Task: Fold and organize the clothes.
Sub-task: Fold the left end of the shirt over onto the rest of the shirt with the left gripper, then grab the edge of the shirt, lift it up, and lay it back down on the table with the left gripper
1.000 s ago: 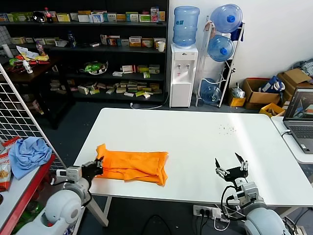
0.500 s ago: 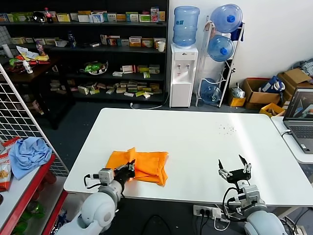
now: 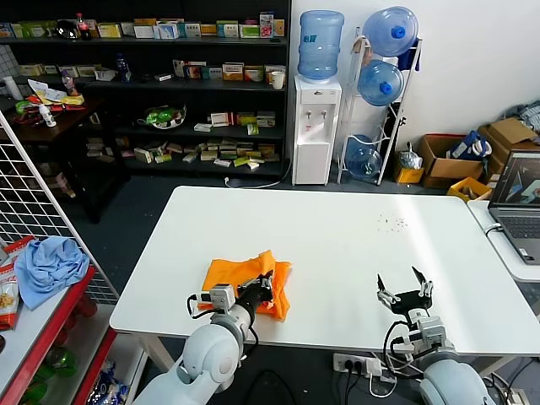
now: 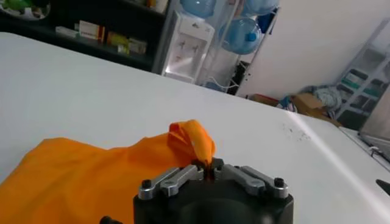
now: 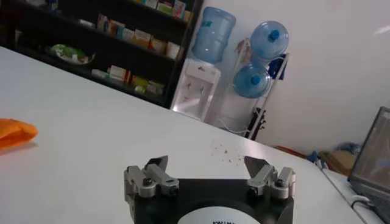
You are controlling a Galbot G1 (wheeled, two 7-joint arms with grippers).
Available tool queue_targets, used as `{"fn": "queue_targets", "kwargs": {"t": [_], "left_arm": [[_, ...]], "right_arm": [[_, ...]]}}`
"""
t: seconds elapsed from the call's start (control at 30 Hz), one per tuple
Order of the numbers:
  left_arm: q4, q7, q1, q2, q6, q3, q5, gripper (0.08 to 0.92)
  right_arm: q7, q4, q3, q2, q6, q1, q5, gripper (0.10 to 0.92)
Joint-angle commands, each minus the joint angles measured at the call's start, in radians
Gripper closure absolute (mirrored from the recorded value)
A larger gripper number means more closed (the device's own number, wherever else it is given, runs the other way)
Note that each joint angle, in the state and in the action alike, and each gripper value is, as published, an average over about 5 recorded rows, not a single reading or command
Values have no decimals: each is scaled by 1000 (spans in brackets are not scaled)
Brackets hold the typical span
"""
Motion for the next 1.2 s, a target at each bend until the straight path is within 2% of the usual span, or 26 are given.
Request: {"fn": "queue_targets", "kwargs": {"t": [0.03, 0.2, 0.37, 0.47, 0.6, 0.73, 0.83, 1.2], "left_arm": [[31, 103, -6, 8, -6, 35, 31, 796], [-16, 180, 34, 80, -30, -2, 28, 657], [-28, 166, 71, 131, -140, -72, 40, 510], [-9, 154, 86, 186, -171, -113, 42, 423], [6, 158, 103, 262, -141, -168, 21, 311], [26, 182, 106, 299, -67, -209, -24, 208], [65, 209, 90, 303, -29, -231, -50, 181], [219, 316, 30, 286, 40, -257, -105, 177]], "right_arm": [[2, -10, -9, -4, -6, 19, 9, 203], [2, -16, -16, -5, -7, 29, 15, 203], [0, -12, -23, -1, -10, 32, 15, 203], [-4, -9, -27, 1, -11, 33, 15, 203], [-19, -13, -29, 0, -10, 31, 15, 203], [-38, -19, -30, -12, -9, 26, 16, 203], [-47, -18, -29, -24, -11, 22, 20, 203], [-56, -10, -10, -44, -14, 1, 34, 203]]}}
